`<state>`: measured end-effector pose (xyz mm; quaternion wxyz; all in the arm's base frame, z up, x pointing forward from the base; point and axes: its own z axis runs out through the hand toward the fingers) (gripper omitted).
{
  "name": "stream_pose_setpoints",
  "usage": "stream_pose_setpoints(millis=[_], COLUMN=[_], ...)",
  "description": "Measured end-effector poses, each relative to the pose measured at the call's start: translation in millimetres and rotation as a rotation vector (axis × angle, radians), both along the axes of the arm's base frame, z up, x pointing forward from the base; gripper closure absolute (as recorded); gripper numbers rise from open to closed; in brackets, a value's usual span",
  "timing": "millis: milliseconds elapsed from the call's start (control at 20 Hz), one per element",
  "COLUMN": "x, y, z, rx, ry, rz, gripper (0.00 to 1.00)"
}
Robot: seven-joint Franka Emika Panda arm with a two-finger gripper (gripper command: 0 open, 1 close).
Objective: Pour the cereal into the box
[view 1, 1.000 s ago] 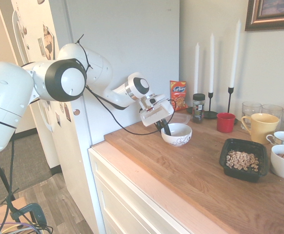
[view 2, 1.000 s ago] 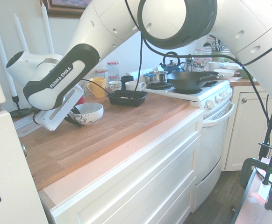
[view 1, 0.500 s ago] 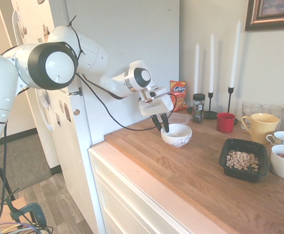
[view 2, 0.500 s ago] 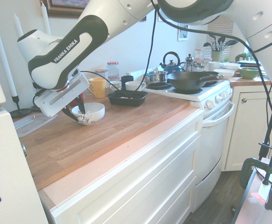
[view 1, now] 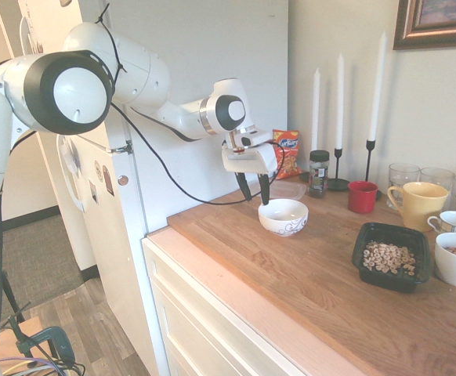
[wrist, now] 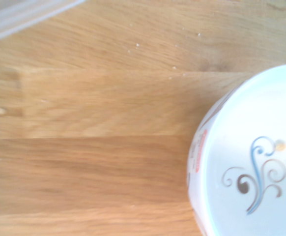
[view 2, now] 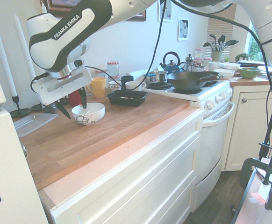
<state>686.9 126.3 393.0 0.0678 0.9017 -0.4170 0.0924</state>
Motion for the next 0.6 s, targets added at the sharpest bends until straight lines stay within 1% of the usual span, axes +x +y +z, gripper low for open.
stream_pose_setpoints(millis=[200, 600], x=[1, 2], y=[-17, -34], z=[17, 25], rx=[0.090, 0.134], ry=[-0.001, -0.002], rz=[-0.016, -0.027], gripper=[0.00, 0.00])
